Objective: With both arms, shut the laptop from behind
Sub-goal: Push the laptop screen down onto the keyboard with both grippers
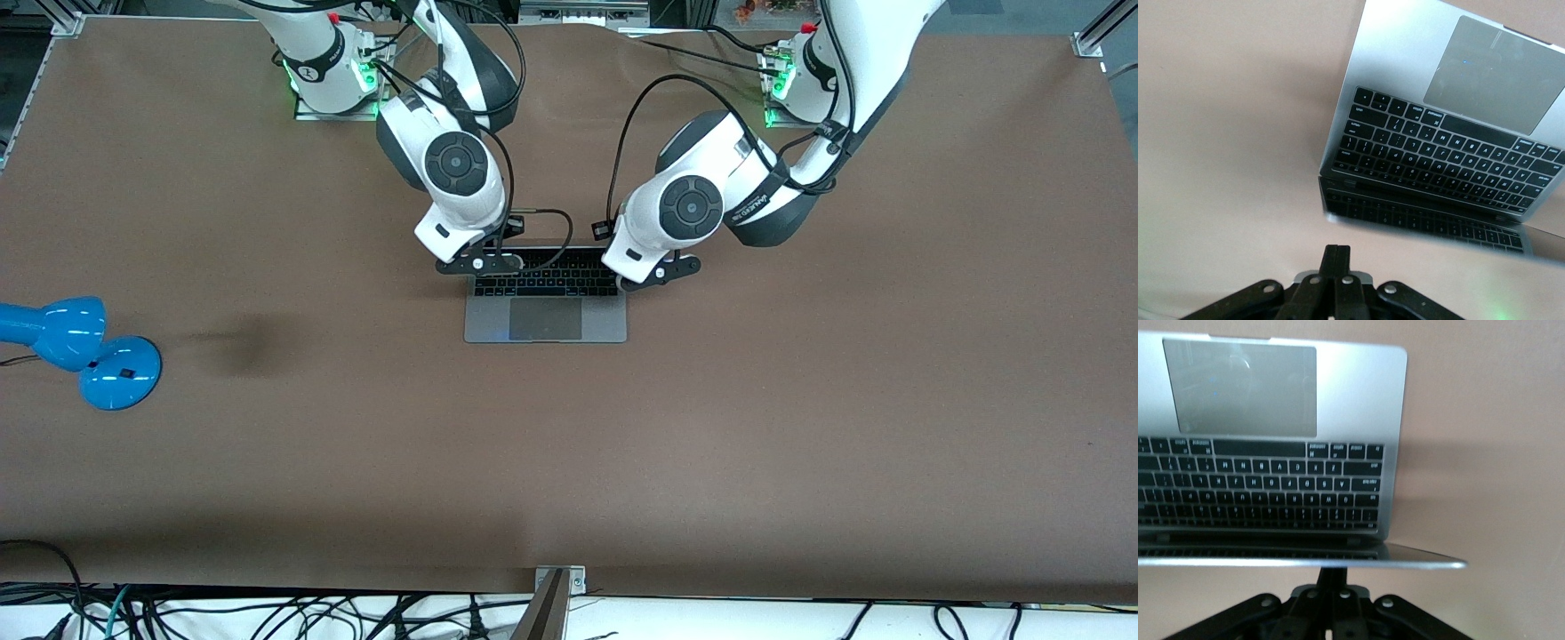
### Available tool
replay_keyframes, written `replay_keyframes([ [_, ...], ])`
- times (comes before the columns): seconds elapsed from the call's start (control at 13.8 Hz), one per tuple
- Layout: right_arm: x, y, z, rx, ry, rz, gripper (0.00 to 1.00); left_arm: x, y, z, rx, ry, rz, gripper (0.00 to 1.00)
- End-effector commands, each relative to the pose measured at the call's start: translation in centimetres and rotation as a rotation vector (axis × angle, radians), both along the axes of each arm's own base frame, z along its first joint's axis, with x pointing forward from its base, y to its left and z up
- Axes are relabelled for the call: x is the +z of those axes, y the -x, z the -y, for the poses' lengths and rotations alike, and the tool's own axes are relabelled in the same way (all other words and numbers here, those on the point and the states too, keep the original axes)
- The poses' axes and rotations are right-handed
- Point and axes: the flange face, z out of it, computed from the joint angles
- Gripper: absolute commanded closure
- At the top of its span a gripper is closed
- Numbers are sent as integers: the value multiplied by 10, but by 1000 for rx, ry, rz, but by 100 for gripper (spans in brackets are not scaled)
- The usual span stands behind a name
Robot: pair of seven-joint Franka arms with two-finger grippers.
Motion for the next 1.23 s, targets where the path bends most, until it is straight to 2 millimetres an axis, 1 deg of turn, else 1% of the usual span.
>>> replay_keyframes([
  [0.0,-7,-20,-5,-13,-2,42,100,-9,-20,0,25,-12,9,100],
  [0.07,-11,-27,-1,-25,-3,51,100,-13,-27,-2,35,-9,5,100],
  [0.22,-27,-37,2,-30,0,72,100,-25,-37,-4,29,-17,14,100],
  [0.29,-35,-42,3,-26,2,93,100,-34,-41,-5,28,-21,9,100],
  [0.51,-57,-62,3,-42,5,104,100,-48,-57,-5,44,-5,4,100],
  [0.58,-64,-69,2,-48,4,104,100,-55,-62,-6,45,-6,20,100],
  [0.65,-76,-73,-1,-48,7,98,100,-63,-63,-4,42,-4,34,100],
  [0.72,-91,-76,-3,-46,16,88,100,-74,-63,-2,46,-3,38,100],
  [0.8,-102,-77,-4,-43,23,82,100,-87,-66,-4,56,-16,47,100],
  [0.94,-116,-80,4,-24,60,88,100,-108,-67,3,55,-46,72,100],
  [1.08,-128,-80,5,-11,68,96,100,-127,-70,11,54,-64,73,100],
  [1.16,-131,-81,4,-13,60,103,100,-132,-71,14,54,-61,73,100],
])
